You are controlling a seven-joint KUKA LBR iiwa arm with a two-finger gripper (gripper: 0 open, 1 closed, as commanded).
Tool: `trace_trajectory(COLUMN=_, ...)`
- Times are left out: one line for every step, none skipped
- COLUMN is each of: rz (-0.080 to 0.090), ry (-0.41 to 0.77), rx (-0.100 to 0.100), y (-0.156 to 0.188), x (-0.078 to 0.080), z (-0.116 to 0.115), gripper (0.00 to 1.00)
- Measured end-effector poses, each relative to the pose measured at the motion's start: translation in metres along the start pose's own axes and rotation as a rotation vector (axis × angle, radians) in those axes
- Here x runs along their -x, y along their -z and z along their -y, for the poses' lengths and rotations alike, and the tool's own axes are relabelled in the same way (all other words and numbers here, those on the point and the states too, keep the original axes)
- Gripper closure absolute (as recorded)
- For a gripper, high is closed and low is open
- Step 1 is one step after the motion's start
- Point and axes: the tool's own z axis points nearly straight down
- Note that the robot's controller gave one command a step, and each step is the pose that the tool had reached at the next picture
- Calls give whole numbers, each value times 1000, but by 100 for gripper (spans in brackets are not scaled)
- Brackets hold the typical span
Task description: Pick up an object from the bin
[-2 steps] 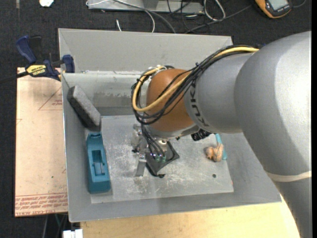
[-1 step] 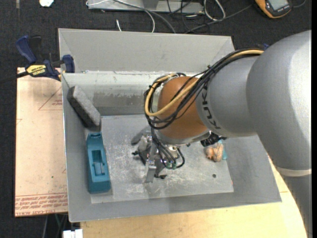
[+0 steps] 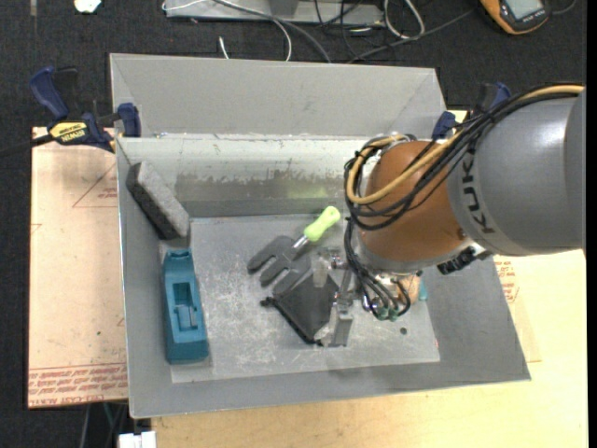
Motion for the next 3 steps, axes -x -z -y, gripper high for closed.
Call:
trace_trajectory(rz=0, ry=-11, rx=4, y=-35, x=35, z=5, gripper=0)
trace_trajectory(rz=9, ry=13, rx=0, y=-26, x=30, z=29, gripper=100)
trace_trajectory(rz=8, ry=13, rx=0, y=-26, x=30, z=29, gripper=0)
